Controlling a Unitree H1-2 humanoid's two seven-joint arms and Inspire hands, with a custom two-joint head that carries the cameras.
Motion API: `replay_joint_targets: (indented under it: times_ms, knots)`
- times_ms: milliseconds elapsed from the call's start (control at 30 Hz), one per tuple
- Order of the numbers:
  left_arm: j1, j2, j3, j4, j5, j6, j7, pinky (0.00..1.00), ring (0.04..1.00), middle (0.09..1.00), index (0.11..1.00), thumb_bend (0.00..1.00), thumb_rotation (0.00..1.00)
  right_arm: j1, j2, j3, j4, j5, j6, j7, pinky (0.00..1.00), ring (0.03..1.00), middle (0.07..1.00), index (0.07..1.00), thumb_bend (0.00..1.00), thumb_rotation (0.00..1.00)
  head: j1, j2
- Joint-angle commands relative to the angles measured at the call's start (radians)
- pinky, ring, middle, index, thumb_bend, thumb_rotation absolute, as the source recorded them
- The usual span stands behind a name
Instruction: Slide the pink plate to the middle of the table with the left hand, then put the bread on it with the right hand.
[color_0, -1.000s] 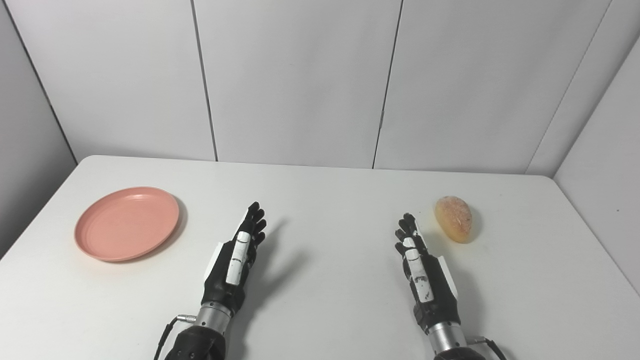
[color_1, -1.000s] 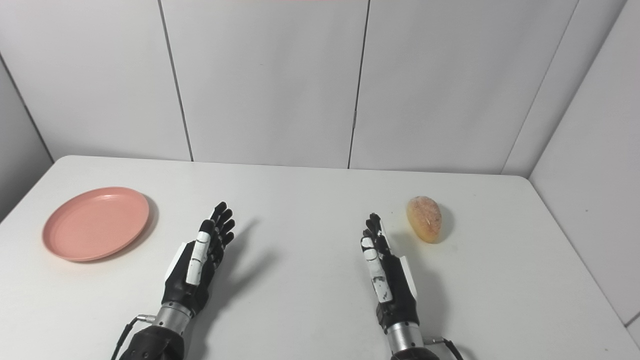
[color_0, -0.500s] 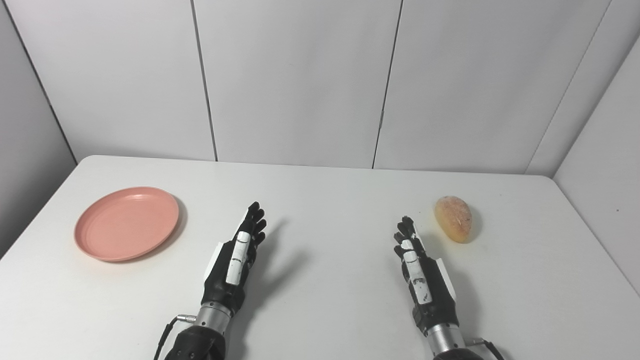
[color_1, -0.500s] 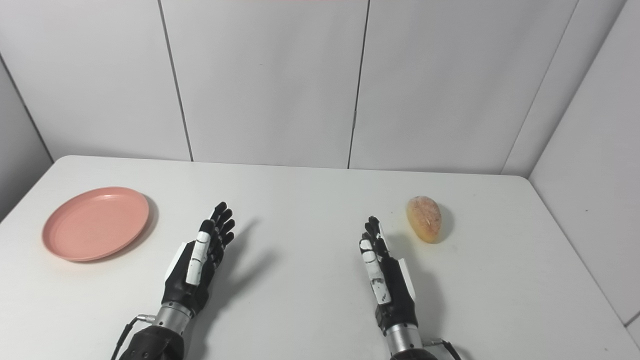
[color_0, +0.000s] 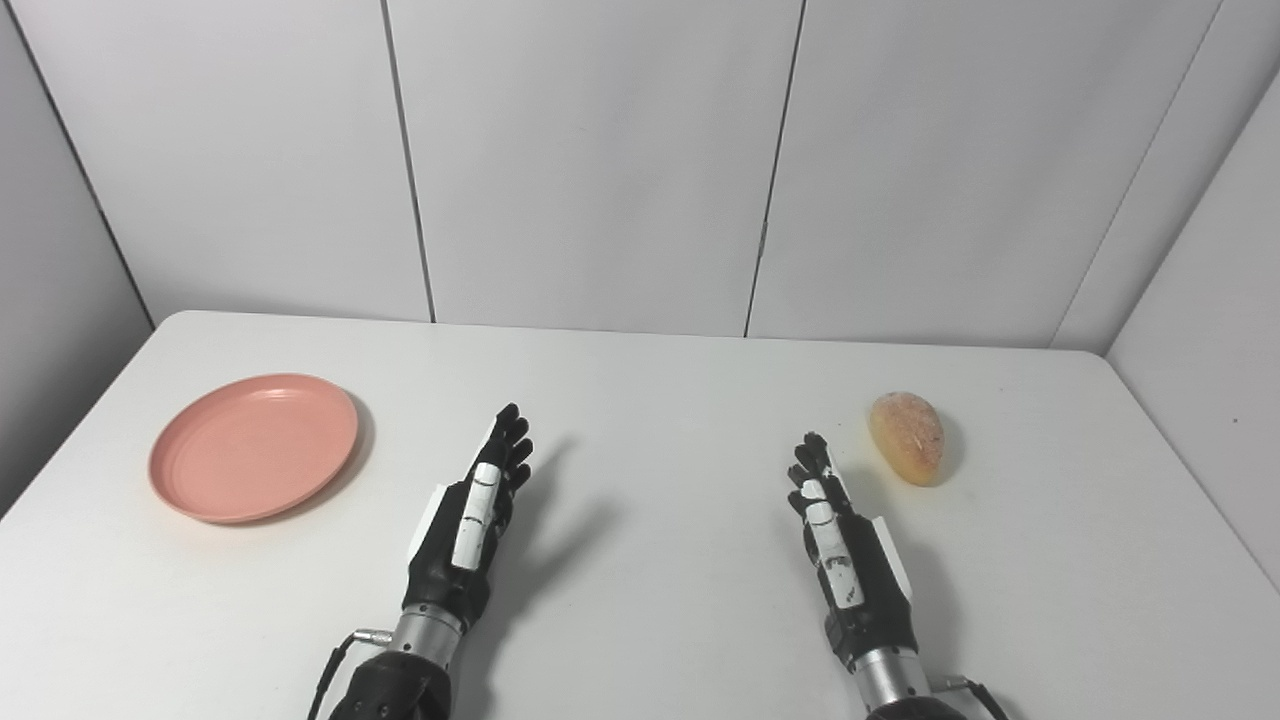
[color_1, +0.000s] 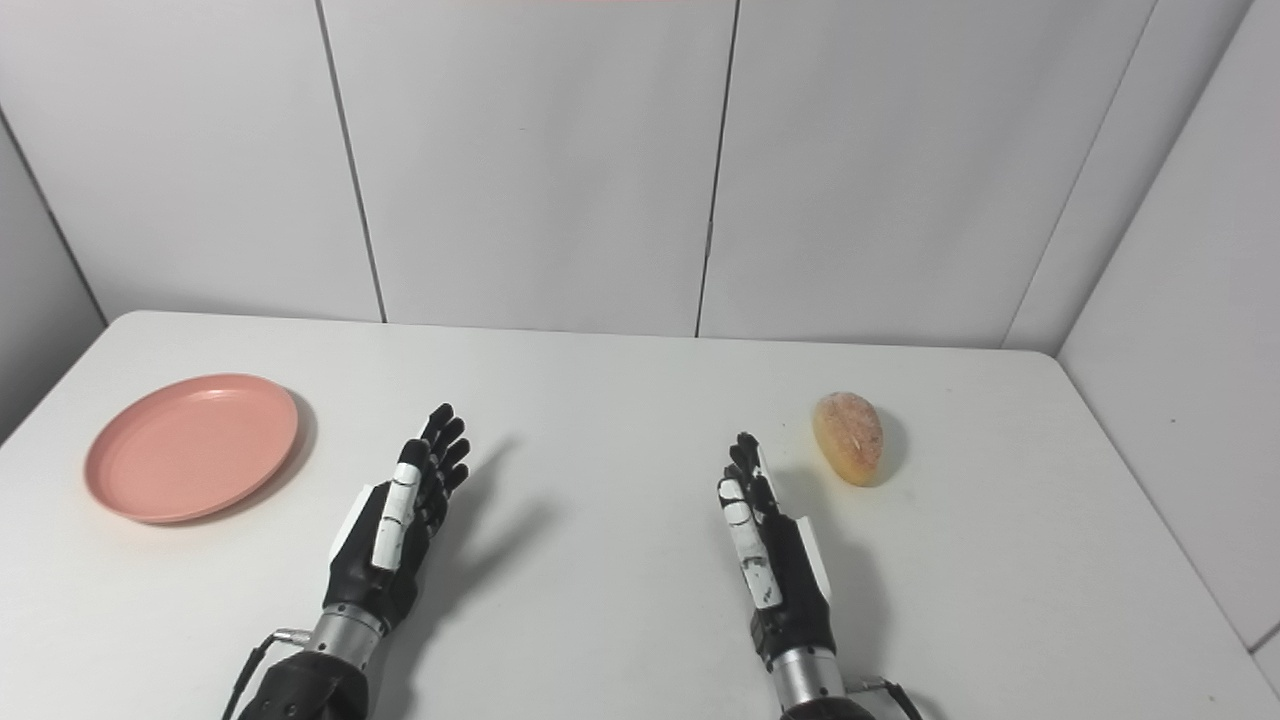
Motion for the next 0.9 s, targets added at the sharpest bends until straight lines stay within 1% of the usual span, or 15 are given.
replay_joint_targets:
  times_ms: [0,600,867]
  knots:
    - [0.024,-0.003,-0.003,0.017,0.003,-0.016,-0.007,1.0,1.0,1.0,1.0,0.73,1.0,-0.028,0.004,-0.004,-0.028,0.003,-0.035,0.003,1.0,1.0,1.0,1.0,0.6,0.91,0.002,0.001]
    - [0.023,-0.001,-0.004,0.018,0.004,-0.016,-0.008,1.0,1.0,1.0,1.0,0.73,1.0,-0.03,0.001,-0.004,-0.025,0.003,-0.034,0.005,1.0,1.0,1.0,1.0,0.61,0.9,0.002,0.0]
    - [0.023,-0.003,-0.004,0.015,0.023,-0.014,0.01,1.0,1.0,1.0,1.0,0.71,1.0,-0.03,0.001,-0.003,-0.027,-0.003,-0.031,0.002,1.0,1.0,1.0,1.0,0.6,0.9,0.001,-0.001]
